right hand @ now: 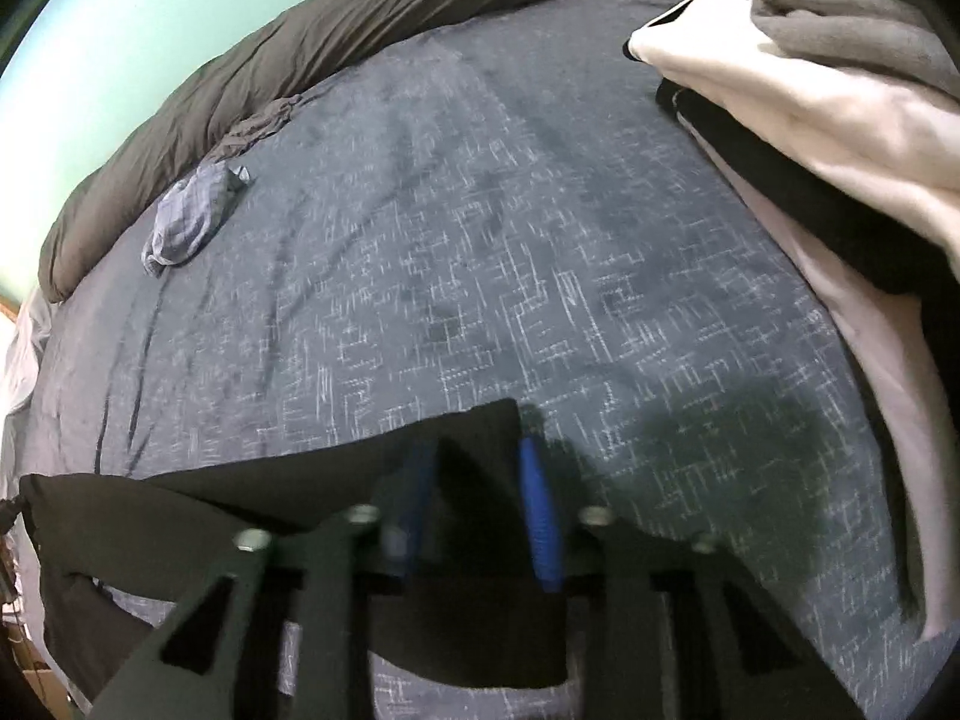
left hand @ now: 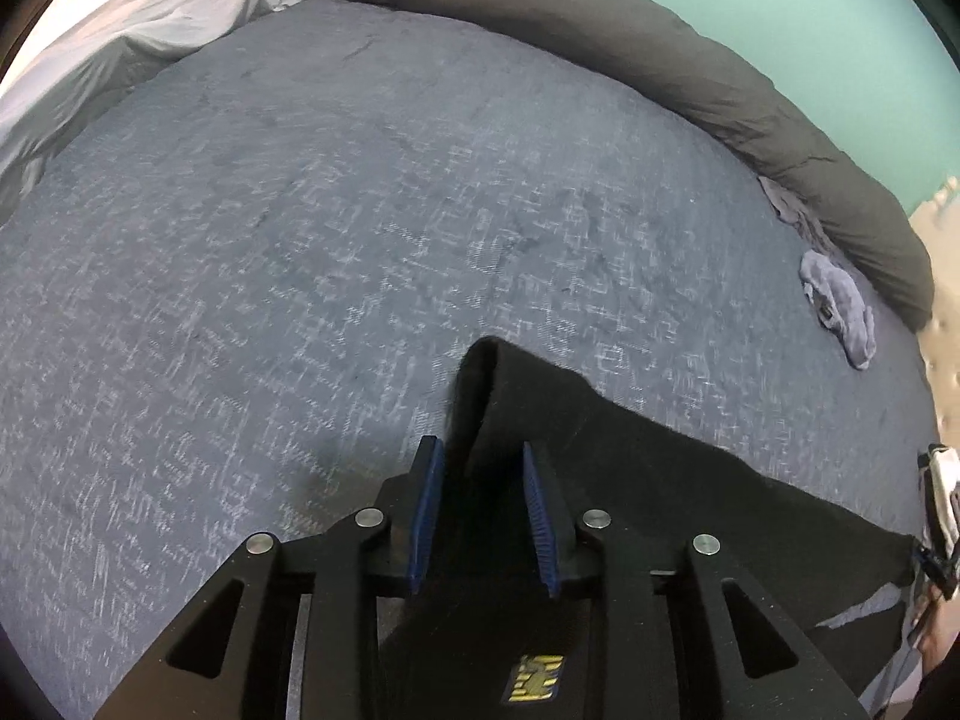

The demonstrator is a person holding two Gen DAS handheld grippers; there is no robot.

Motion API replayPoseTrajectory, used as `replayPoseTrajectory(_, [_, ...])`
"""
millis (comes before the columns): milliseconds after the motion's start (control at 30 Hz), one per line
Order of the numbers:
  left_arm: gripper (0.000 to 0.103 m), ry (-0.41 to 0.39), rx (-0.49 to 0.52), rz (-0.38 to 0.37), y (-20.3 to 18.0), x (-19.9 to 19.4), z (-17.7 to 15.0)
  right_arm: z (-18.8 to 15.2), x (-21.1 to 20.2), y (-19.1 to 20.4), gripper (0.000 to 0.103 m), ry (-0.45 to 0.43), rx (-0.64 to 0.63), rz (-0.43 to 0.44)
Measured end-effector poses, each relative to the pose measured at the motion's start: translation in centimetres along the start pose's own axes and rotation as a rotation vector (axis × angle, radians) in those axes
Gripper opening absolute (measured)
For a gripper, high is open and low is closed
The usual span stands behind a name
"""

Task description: Fold clothes

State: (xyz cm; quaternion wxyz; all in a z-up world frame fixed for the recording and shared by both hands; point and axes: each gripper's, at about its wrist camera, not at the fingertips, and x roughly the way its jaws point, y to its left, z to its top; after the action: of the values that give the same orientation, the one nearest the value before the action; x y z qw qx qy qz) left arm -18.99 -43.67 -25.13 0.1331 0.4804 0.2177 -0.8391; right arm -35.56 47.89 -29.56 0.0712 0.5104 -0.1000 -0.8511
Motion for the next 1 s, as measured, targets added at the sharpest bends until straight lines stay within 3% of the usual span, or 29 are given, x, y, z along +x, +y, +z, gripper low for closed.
replayPoseTrajectory(33, [0.03, 0.001, 0.006, -0.001, -0.2, 0.3, 0.2, -0.1, 0.1, -0.1, 0.011, 0.001, 0.002, 0.001])
replayPoseTrajectory(200, [0.029, -0.002, 0.032, -0.015, -1.1, 0.7, 0.8, 0.1, -0.5, -0.1, 0.007, -0.032, -0.012, 0.013])
replayPoseTrajectory(267, [0.019, -0.002, 0.039, -0.019, -1.4, 0.8, 0.9, 0.3, -1.1, 0.0, 0.007, -0.06, -0.011, 0.019])
replayPoseTrajectory(300, [0.009, -0.001, 0.049, -0.011, -1.6, 0.8, 0.9, 0.5, -1.4, 0.0, 0.007, -0.073, -0.011, 0.021])
replayPoseTrajectory(400, [0.004, -0.039, 0.05, 0.012, -1.7, 0.0, 1.0, 1.3, -2.2, 0.5, 0.006, -0.111, -0.016, 0.023])
replayPoseTrajectory(700, [0.003, -0.142, 0.052, 0.067, -0.7, -3.7, 1.7, 4.5, -5.7, 0.9, 0.006, -0.27, 0.0, 0.031])
replayPoseTrajectory(1000, [0.003, -0.145, 0.012, 0.093, 0.4, -2.6, 1.7, 7.0, -3.7, 2.2, 0.006, -0.263, -0.007, -0.013])
